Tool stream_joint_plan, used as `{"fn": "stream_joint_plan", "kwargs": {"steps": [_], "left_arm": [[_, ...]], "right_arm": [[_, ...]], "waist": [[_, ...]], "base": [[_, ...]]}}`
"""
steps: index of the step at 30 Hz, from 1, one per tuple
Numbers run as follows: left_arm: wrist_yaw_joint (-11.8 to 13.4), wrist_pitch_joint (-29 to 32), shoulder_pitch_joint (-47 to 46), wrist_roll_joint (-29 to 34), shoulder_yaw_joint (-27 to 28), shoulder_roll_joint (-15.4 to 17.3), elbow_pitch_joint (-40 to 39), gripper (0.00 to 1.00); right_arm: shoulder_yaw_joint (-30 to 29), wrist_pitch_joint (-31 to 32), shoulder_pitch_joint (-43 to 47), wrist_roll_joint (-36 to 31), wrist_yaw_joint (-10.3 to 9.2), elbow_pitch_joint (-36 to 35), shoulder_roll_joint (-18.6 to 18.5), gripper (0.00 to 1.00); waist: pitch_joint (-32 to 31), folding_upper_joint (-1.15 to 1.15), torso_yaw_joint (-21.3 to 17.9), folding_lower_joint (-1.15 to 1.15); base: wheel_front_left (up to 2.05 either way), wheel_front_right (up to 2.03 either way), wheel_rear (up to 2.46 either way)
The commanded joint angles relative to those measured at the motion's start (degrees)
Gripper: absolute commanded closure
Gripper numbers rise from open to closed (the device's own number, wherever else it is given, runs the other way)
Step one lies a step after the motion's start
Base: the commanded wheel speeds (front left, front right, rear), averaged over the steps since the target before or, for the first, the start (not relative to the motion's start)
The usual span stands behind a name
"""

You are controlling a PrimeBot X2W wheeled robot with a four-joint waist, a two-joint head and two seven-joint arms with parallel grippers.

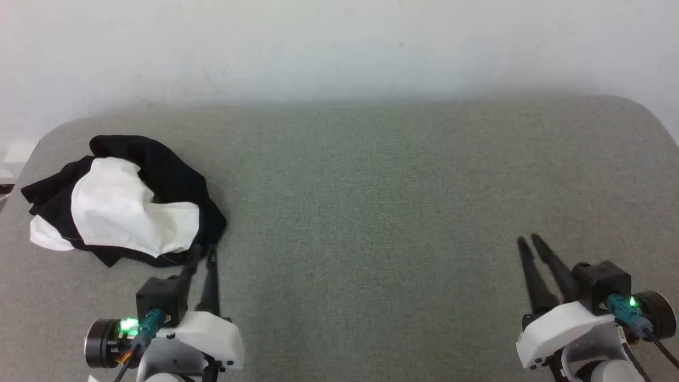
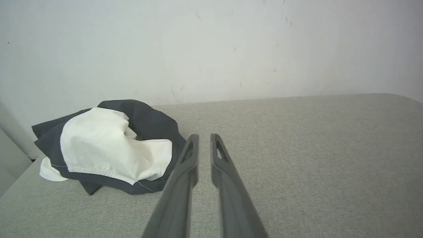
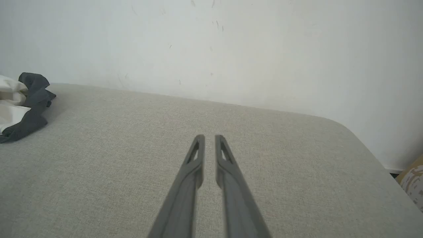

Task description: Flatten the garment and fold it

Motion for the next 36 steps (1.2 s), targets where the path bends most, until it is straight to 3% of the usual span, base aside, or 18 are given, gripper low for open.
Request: {"fn": "stream_joint_plan", "kwargs": {"steps": [1,2,3,4,36], "left_arm": [[0.0,0.0,0.0,0.0,0.0,0.0,0.0,0.0],[0.0,0.0,0.0,0.0,0.0,0.0,0.0,0.0],[0.0,0.0,0.0,0.0,0.0,0.0,0.0,1.0],[0.0,-0.1,0.0,-0.1,0.0,0.0,-0.1,0.0],[-0.3,-3.9,1.5,-4.1,0.0,-0.1,-2.1,0.0]], "right_arm": [[0.0,0.0,0.0,0.0,0.0,0.0,0.0,0.0],[0.0,0.0,0.0,0.0,0.0,0.1,0.0,0.0],[0.0,0.0,0.0,0.0,0.0,0.1,0.0,1.0],[-0.1,-0.1,0.0,0.1,0.0,0.1,0.0,0.0],[-3.1,-3.9,-0.1,3.5,-0.01,1.7,0.0,0.0]], "waist": [[0.0,0.0,0.0,0.0],[0.0,0.0,0.0,0.0],[0.0,0.0,0.0,0.0],[0.0,0.0,0.0,0.0],[0.3,0.0,0.6,0.0]], "base": [[0.0,0.0,0.0],[0.0,0.0,0.0],[0.0,0.0,0.0],[0.0,0.0,0.0],[0.0,0.0,0.0]]}}
